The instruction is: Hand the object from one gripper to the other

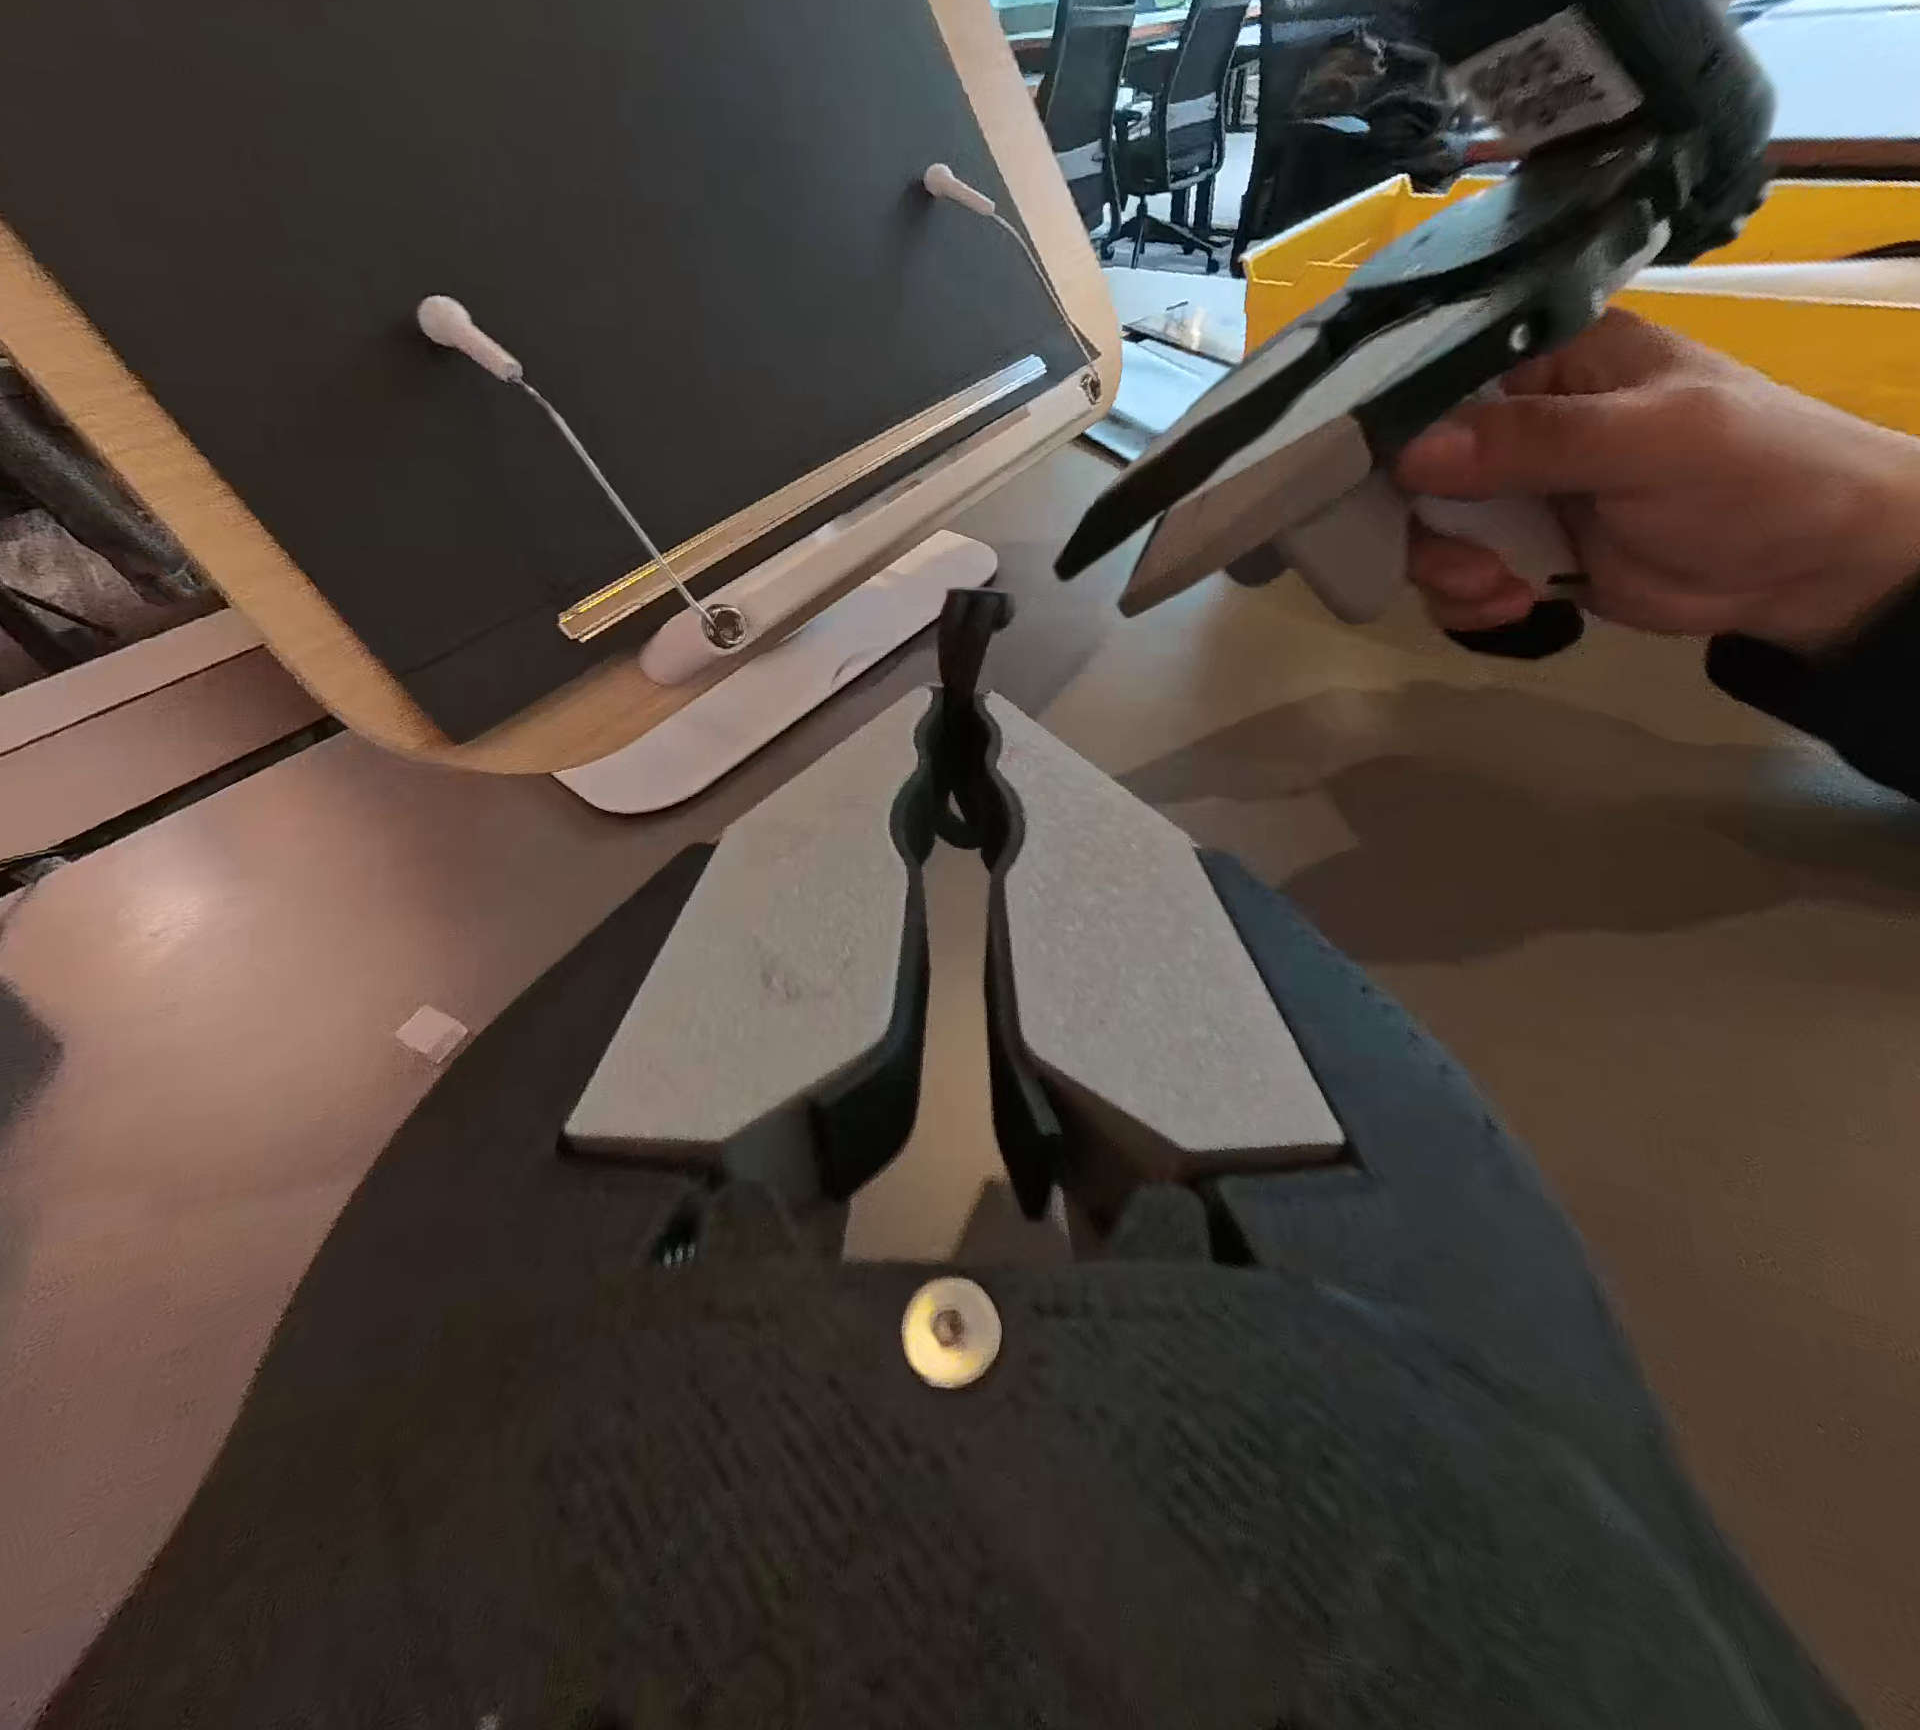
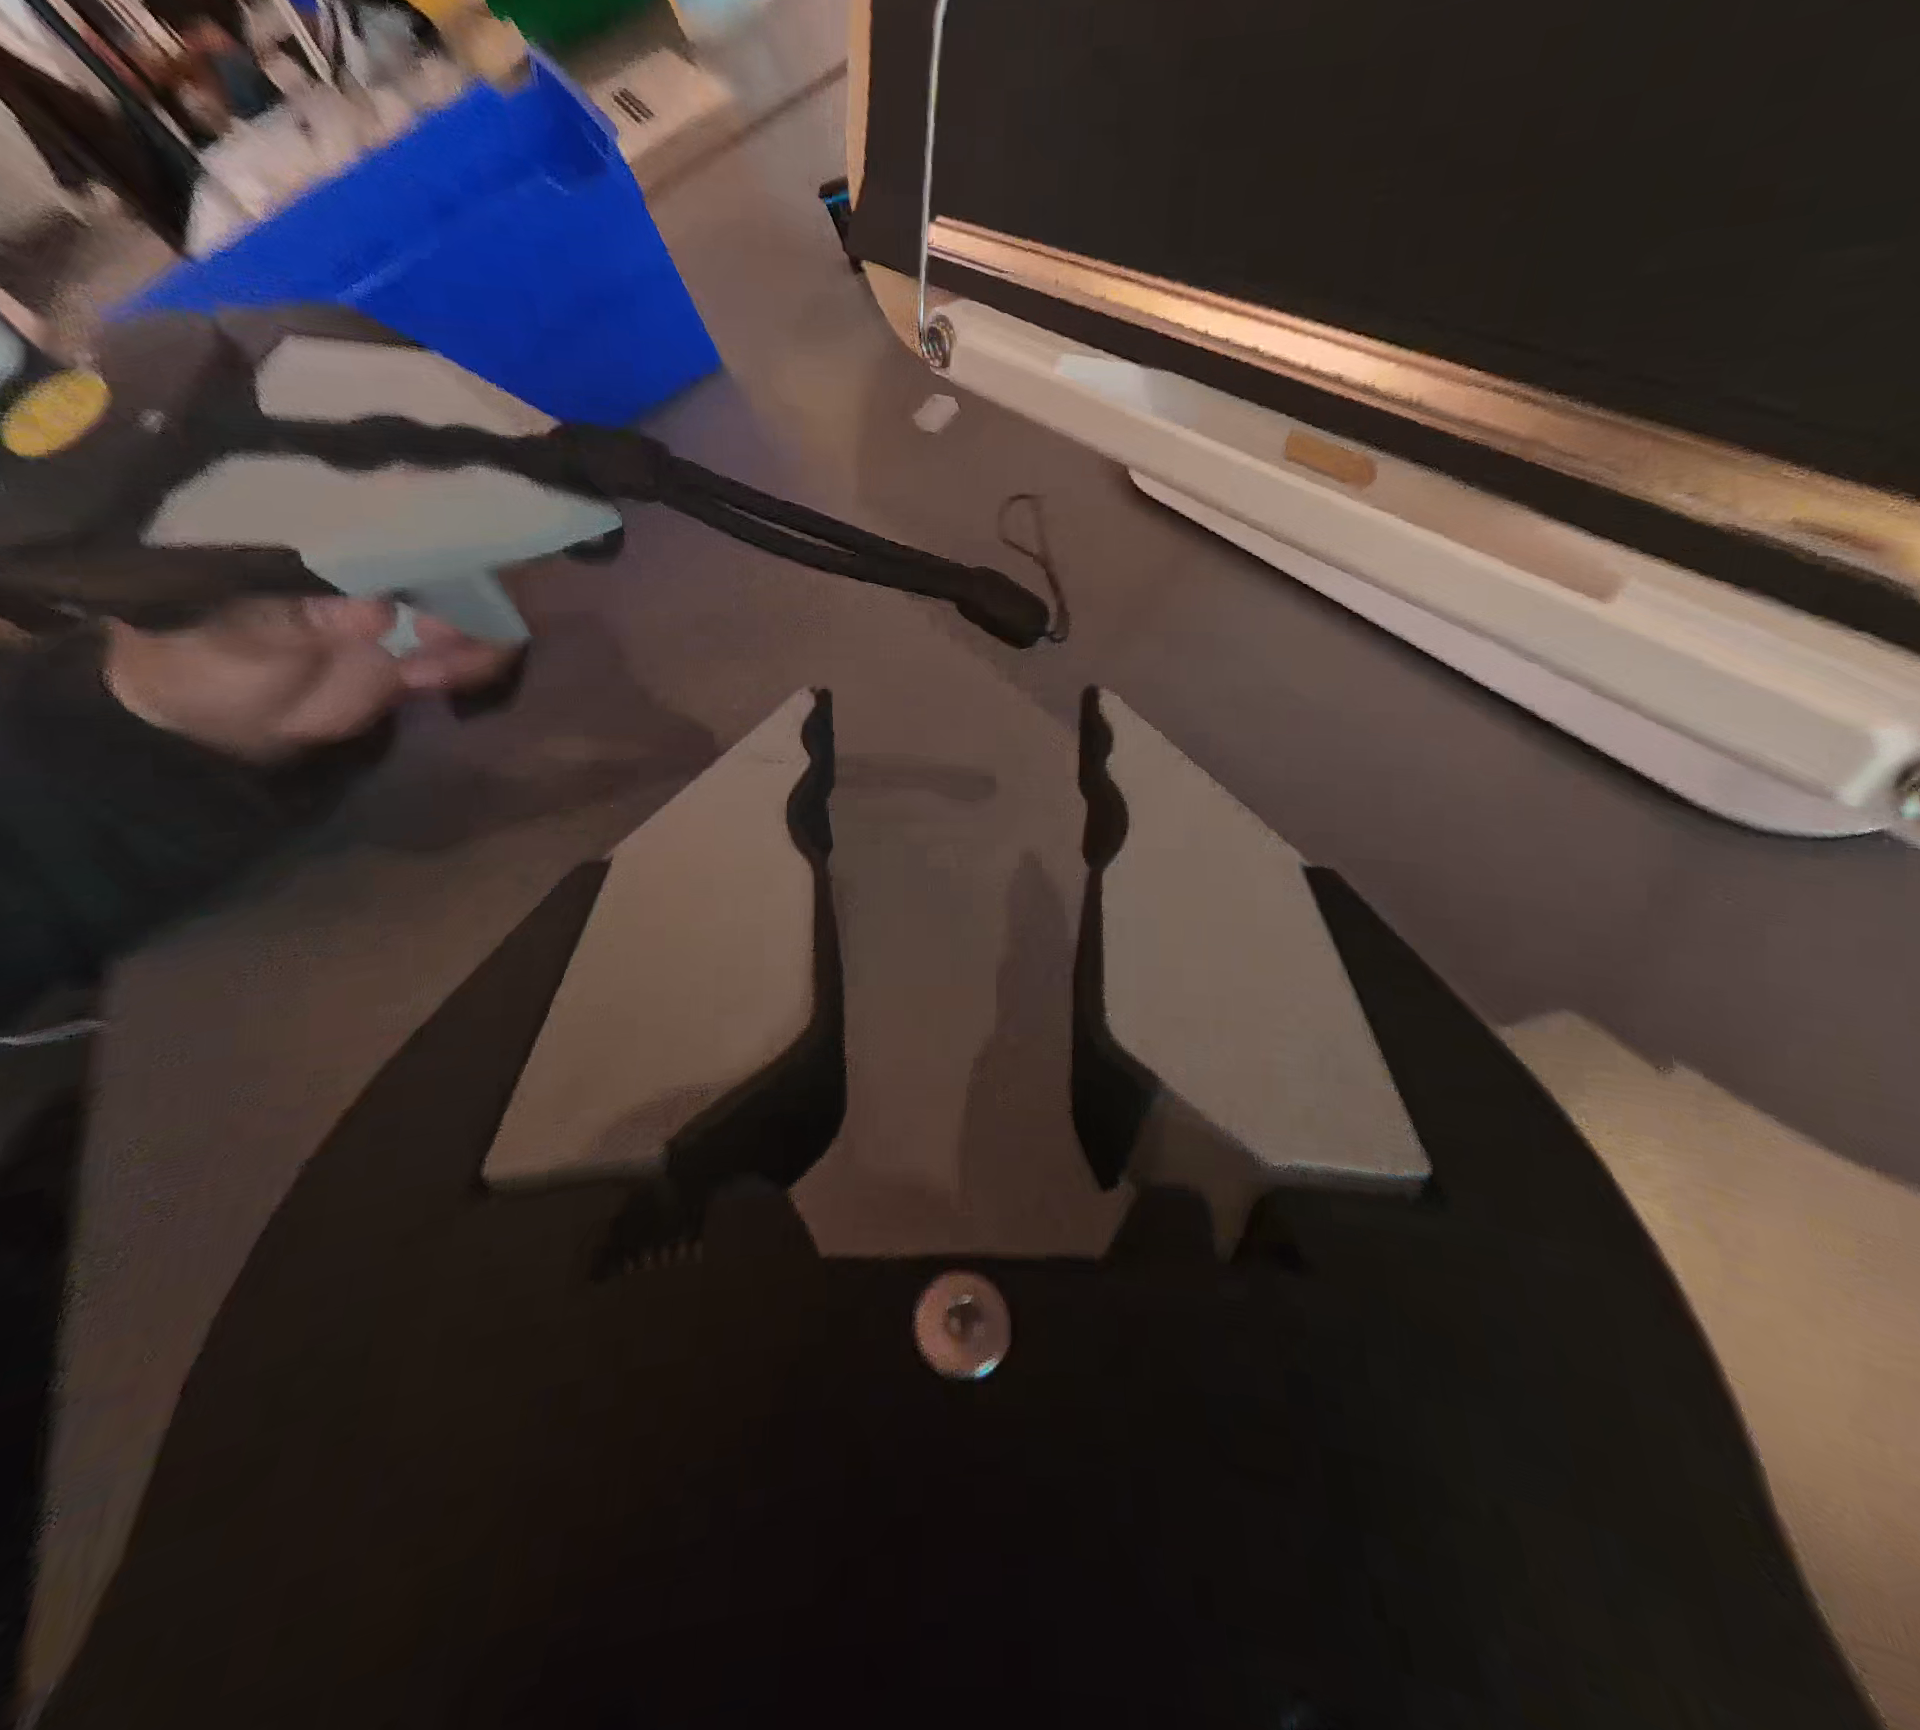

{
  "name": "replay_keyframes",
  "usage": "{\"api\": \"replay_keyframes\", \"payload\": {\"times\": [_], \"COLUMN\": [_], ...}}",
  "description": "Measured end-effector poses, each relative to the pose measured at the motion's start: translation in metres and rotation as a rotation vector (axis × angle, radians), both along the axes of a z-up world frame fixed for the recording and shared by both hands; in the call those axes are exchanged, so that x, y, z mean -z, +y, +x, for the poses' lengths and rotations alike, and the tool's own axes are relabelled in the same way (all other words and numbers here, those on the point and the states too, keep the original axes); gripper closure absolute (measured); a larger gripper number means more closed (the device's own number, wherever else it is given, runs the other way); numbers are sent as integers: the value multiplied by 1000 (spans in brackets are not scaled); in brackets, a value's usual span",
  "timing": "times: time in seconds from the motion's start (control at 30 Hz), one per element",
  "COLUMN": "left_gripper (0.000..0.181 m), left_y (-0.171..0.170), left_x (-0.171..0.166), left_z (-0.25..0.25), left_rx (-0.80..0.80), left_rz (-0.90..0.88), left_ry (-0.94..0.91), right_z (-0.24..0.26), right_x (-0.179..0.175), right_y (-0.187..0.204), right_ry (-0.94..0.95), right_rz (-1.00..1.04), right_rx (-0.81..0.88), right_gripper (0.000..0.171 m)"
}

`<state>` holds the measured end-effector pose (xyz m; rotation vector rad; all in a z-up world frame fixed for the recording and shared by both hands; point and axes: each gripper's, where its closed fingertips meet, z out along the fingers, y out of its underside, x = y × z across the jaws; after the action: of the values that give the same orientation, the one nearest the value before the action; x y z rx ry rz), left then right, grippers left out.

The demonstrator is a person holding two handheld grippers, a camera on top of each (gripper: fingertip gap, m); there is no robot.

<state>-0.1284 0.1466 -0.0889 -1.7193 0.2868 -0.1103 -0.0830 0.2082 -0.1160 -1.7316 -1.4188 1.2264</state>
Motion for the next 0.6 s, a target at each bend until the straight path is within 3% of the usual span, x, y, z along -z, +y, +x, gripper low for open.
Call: {"api": "replay_keyframes", "payload": {"times": [0.13,0.27,0.37,0.43,0.6], "left_gripper": [181,181,181,181,179], "left_y": [1,-4,-9,-9,-6], "left_x": [9,16,20,23,16], "left_z": [5,34,49,53,42], "left_rx": [22,166,247,266,220], "left_rz": [-40,-67,-100,-114,-82], "left_ry": [46,55,30,14,-24], "right_z": [-3,-11,-17,-19,-18], "right_x": [-15,-6,5,6,-2], "right_y": [-15,-45,-49,-55,-45], "right_ry": [26,-19,-73,-59,-35], "right_rz": [262,573,782,827,611], "right_rx": [-43,-139,-129,-143,-94], "right_gripper": [117,114,147,171,171]}}
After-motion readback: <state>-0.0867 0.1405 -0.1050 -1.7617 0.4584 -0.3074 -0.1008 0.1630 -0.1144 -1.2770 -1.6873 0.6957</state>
